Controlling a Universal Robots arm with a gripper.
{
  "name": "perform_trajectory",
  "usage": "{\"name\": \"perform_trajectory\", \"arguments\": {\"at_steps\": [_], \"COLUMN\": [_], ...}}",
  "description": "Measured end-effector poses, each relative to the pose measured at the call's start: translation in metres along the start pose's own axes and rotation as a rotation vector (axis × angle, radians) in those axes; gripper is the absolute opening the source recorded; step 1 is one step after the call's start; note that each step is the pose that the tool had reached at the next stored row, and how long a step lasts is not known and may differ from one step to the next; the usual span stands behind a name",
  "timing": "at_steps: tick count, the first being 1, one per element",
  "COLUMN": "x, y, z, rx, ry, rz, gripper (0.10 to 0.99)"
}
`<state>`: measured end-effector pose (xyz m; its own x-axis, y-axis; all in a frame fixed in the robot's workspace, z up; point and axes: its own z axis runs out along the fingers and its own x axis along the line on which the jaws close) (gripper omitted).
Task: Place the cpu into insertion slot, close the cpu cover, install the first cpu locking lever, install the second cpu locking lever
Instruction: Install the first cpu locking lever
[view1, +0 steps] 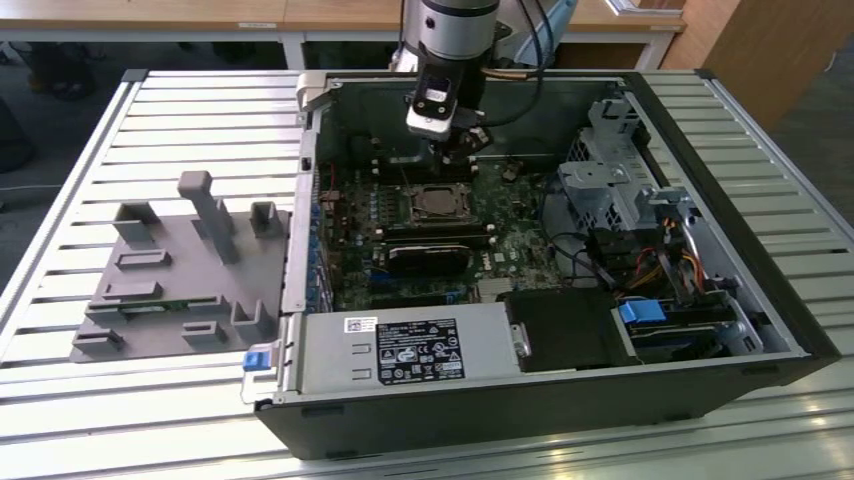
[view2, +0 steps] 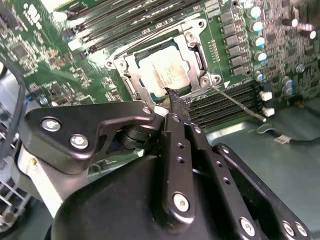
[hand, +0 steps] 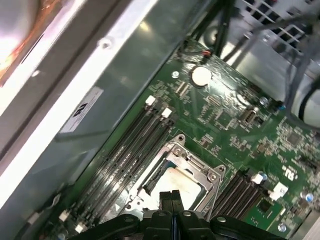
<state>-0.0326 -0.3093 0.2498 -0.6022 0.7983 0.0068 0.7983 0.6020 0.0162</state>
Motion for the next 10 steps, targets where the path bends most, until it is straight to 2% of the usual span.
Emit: {"name": "perform_trajectory", "arguments": {"at_steps": [10], "x": [0.0], "y": [0.0], "z": [0.0001], "rx": [0.001], "ry": [0.003], "rz": [-0.183], "gripper": [0.106]}}
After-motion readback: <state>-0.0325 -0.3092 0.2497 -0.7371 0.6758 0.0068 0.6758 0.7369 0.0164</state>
